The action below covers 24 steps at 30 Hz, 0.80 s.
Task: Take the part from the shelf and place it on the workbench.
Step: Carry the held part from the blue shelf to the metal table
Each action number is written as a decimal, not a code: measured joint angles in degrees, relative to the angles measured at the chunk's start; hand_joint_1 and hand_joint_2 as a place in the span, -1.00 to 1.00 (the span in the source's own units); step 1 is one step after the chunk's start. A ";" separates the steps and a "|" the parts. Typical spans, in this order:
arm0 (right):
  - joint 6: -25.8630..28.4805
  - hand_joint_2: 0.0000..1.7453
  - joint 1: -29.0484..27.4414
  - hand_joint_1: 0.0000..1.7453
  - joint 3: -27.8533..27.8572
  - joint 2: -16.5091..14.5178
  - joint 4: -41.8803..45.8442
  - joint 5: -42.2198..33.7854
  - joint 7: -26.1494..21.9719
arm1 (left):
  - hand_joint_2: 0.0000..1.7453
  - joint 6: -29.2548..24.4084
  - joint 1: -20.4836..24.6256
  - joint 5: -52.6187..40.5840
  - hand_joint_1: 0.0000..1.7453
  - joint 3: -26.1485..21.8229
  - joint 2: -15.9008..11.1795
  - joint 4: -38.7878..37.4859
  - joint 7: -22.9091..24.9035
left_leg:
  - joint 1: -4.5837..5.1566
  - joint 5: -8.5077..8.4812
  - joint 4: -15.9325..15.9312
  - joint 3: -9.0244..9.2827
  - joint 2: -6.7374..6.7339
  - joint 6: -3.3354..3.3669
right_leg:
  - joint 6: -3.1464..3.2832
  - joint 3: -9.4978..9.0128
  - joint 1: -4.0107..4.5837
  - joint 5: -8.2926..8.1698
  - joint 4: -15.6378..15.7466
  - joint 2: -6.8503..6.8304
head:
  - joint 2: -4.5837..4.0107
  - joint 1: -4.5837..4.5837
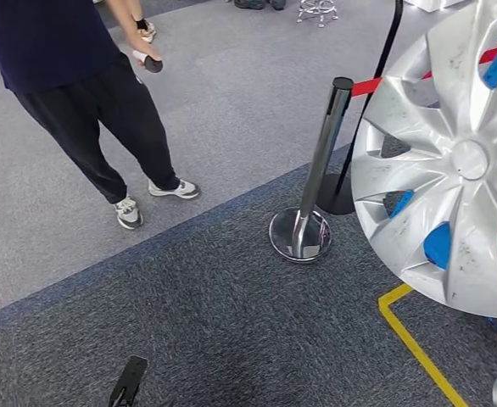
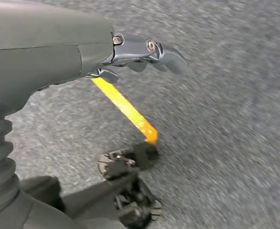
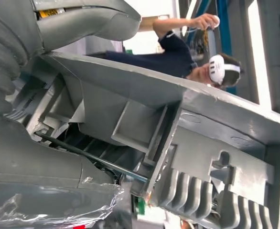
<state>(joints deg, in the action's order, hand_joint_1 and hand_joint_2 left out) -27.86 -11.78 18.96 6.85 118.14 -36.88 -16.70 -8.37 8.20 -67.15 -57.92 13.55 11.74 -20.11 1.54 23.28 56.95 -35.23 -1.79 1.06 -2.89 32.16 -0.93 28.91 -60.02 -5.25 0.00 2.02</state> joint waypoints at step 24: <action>-1.13 1.00 6.30 1.00 -8.63 2.01 -10.21 -0.74 -3.88 | 1.00 -4.68 -1.78 3.56 -1.00 -1.88 -1.58 0.00 -2.09 | -0.61 0.96 9.85 -6.09 1.12 -1.30 | 1.64 0.59 -0.02 -0.63 -0.38 2.08 | 0.00 0.08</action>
<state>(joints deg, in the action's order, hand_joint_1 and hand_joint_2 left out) -28.99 -5.48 10.33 8.86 107.93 -37.62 -20.58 -13.05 6.42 -63.58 -59.80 11.97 11.74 -22.20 0.94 24.24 66.80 -41.32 -0.67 -0.24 -1.25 32.75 -0.95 28.28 -60.40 -3.17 0.00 2.10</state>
